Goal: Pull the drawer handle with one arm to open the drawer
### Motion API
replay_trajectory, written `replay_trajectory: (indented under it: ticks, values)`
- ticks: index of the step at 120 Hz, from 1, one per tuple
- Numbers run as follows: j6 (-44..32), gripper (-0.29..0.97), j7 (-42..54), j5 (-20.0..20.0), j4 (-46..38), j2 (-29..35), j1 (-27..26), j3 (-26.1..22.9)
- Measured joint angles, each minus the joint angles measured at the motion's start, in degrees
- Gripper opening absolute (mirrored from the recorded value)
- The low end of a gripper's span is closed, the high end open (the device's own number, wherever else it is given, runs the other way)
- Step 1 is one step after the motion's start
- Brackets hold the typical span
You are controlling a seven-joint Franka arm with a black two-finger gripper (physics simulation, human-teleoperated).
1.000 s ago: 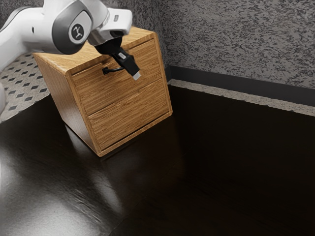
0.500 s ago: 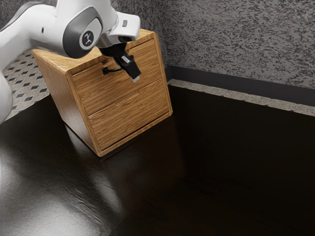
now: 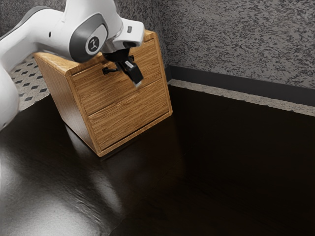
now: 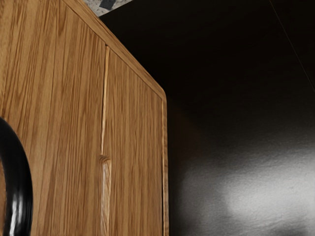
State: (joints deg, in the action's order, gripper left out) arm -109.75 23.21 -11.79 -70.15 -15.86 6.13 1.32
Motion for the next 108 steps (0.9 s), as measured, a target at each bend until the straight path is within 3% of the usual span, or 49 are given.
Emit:
replay_trajectory:
  ticks: [43,53,75,89,108]
  values:
    - [0.0,0.69,-0.4,-0.1,2.1,-1.7,0.9,0.4]
    - [-0.1,0.83,-0.5,-0.1,1.5,-1.9,0.7,0.4]
    - [-0.1,0.78,-0.5,0.2,1.5,-2.0,0.6,0.4]
    - [-0.1,0.69,-0.6,0.1,1.5,-2.0,0.6,0.4]
    - [-0.1,0.68,-0.7,0.1,1.7,-2.3,0.2,0.1]
